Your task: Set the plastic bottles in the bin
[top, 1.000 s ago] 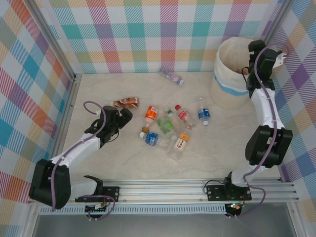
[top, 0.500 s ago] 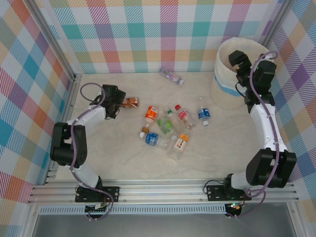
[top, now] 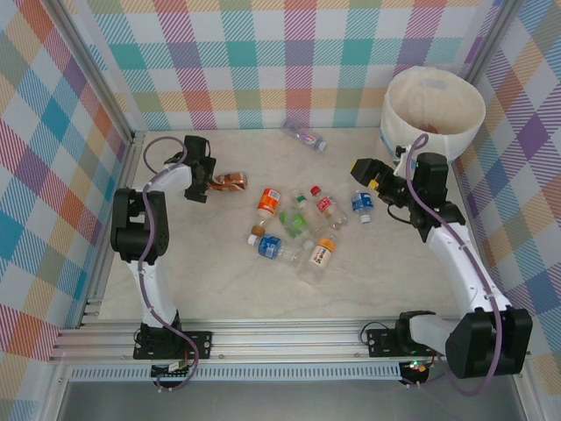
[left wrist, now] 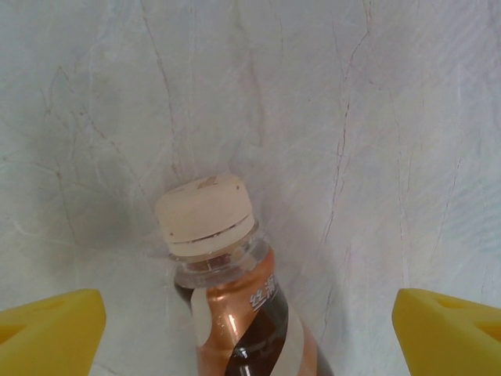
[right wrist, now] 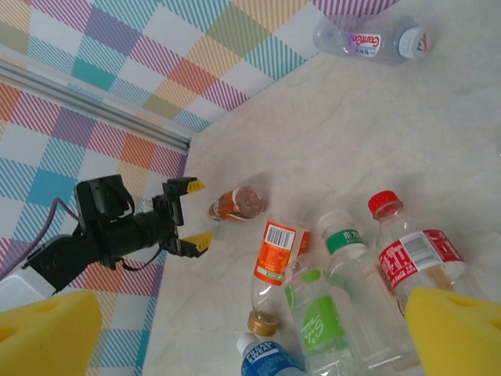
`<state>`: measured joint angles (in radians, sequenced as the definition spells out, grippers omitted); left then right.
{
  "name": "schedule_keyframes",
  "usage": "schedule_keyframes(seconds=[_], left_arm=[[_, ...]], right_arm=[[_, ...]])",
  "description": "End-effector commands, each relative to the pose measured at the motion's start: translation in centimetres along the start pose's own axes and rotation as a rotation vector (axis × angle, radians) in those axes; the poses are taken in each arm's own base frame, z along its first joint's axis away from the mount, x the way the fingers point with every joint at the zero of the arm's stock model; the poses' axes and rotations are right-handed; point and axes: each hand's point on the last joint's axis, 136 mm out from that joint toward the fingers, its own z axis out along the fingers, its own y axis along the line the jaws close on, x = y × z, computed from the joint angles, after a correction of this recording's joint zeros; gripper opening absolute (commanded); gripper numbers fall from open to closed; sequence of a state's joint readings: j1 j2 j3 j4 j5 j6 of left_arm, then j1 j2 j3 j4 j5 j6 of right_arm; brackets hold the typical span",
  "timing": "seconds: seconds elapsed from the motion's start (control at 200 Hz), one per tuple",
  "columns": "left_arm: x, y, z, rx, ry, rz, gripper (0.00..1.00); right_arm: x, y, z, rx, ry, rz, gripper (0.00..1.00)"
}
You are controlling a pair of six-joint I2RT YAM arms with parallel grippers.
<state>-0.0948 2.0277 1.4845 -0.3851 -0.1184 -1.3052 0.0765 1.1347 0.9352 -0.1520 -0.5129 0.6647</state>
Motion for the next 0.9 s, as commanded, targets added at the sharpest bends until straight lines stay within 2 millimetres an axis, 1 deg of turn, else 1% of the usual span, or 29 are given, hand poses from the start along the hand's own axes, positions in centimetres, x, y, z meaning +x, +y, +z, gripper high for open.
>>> schedule_keyframes(seconds=[0.0,0.15,0.34,0.465,0.575,0.595,0.705,0.76,0.82,0.895], left_arm=[[-0.7,1.1,0.5,-0.082,-0.02,-0.037,0.94],[-0.5,1.0,1.4,-0.116,-0.013,-0.056,0.93],[-0.6,1.5,2.6,-0.156,-0.026,-0.062,0.91],[-0.3,2.2,3.8,-0.185,-0.012,-0.034,0.83],[0.0,2.6,4.6,-0.183,-0.003,0.007,0.72],[0.0,2.7,4.7,-0.182,-0.003,0.012,0.68],[-0.2,2.7,4.8,-0.16,-0.012,0.054,0.55],[-0.5,2.7,4.6,-0.151,-0.025,0.077,0.51],[-0.6,2.2,4.5,-0.111,-0.034,0.117,0.49],[-0.4,0.8,4.3,-0.03,-0.025,0.194,0.47]], right_arm=[[0.4,0.9,-1.2,-0.008,-0.018,-0.047,1.0],[0.3,1.5,-2.2,-0.004,-0.039,-0.07,1.0],[0.2,1.7,-2.7,0.005,-0.052,-0.087,1.0],[0.2,1.6,-2.8,0.016,-0.054,-0.095,1.0],[-0.1,1.6,-3.0,0.033,-0.066,-0.103,1.0],[-0.1,1.6,-3.1,0.035,-0.069,-0.104,1.0],[-0.3,1.6,-3.2,0.039,-0.077,-0.109,1.0],[-0.3,1.6,-3.2,0.039,-0.078,-0.107,1.0],[-0.2,1.6,-3.2,0.037,-0.074,-0.104,1.0],[-0.2,1.5,-3.0,0.037,-0.069,-0.099,1.0]])
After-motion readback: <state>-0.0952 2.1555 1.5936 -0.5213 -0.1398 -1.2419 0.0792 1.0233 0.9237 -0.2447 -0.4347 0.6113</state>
